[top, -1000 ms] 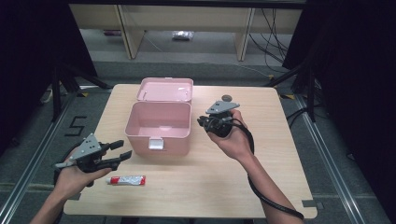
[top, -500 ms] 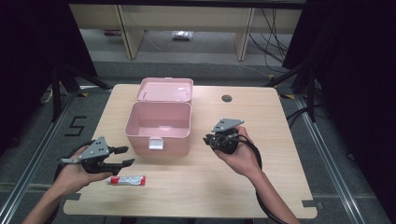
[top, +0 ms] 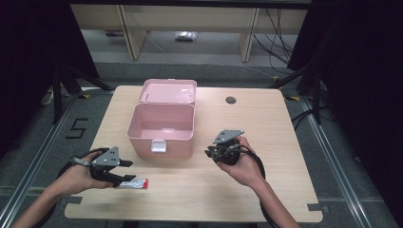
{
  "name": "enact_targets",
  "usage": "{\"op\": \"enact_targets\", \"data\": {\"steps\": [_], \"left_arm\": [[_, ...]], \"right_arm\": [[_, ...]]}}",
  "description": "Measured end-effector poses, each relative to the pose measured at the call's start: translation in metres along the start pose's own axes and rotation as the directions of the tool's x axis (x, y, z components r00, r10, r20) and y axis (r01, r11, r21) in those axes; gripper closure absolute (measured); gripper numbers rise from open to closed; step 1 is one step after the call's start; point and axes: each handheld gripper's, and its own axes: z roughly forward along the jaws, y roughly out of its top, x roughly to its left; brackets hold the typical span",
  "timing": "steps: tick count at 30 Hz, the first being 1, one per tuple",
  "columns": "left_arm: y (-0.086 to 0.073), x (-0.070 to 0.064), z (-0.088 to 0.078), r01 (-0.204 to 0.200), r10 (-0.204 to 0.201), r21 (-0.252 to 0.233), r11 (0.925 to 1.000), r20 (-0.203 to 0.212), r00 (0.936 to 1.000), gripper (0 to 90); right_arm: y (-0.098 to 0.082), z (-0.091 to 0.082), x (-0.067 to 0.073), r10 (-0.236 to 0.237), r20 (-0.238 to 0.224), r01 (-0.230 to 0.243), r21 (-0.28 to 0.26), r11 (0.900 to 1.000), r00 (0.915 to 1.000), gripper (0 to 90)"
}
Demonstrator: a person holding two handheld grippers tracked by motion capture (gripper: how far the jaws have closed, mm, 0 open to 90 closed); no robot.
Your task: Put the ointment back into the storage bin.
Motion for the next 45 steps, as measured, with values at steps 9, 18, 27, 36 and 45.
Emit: {"op": "enact_targets", "data": {"steps": [9,18,27,36,45], "left_arm": [[-0.004,0.003,0.011,-0.055,0.041,0.154,0.9866,0.095,0.9946,51.7],[-0.004,0.006,0.022,-0.128,0.089,0.296,0.9466,0.141,0.9860,53.7],[-0.003,0.010,0.031,-0.202,0.138,0.379,0.9029,0.190,0.9721,57.2],[-0.003,0.013,0.037,-0.244,0.171,0.412,0.8778,0.207,0.9634,60.5],[-0.001,0.014,0.041,-0.262,0.180,0.435,0.8612,0.221,0.9585,63.2]], "right_arm": [[0.001,0.003,0.004,-0.015,-0.020,0.016,0.016,1.000,0.9997,77.5],[-0.002,0.007,0.006,-0.018,-0.014,0.018,-0.002,1.000,0.9997,76.9],[-0.001,0.009,0.008,-0.011,-0.021,0.011,0.001,1.000,0.9997,76.7],[-0.001,0.008,0.007,-0.030,-0.025,0.030,-0.003,1.000,0.9992,76.7],[-0.001,0.009,0.008,-0.035,-0.022,0.035,0.003,0.999,0.9991,76.7]]}}
